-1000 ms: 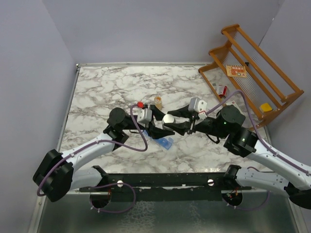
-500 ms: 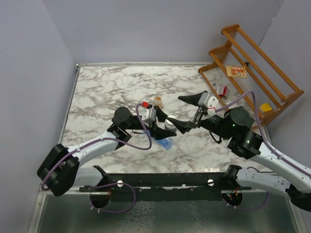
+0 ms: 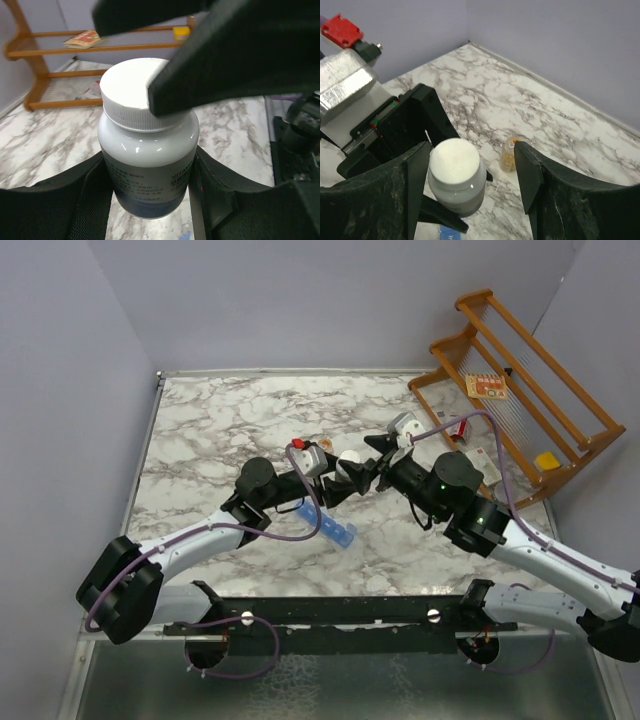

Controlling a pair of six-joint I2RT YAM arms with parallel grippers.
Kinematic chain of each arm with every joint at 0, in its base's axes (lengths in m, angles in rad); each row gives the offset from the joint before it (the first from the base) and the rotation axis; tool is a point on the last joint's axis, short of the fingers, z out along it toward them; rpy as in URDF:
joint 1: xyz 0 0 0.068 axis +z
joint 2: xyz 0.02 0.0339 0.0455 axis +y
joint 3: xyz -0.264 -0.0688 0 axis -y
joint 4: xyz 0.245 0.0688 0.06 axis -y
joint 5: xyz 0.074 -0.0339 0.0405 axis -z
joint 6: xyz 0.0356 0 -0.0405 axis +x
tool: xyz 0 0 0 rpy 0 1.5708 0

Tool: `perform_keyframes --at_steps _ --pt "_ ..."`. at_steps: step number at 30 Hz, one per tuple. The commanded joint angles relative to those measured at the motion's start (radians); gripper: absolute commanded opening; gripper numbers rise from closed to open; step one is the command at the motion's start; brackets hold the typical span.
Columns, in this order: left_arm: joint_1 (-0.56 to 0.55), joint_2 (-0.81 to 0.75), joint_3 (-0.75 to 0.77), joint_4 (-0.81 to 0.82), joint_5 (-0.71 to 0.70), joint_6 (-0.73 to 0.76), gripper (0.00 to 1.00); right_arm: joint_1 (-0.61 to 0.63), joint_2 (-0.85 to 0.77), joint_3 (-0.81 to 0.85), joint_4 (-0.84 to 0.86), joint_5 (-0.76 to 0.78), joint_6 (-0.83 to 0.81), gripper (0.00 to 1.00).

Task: Sort the pills into containers
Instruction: Unscrew the lid of the pill bottle.

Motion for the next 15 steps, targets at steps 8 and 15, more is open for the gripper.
perform_keyframes --at_steps 8,15 --pt "-0.005 -0.052 0.018 -0.012 -0.215 0.074 0.0 0.001 0.048 -0.02 0.092 0.124 0.047 0.72" --pt "-0.005 -0.046 0.014 -0.011 -0.223 0.075 0.0 0.001 0.076 -0.019 0.129 0.115 0.068 0.72"
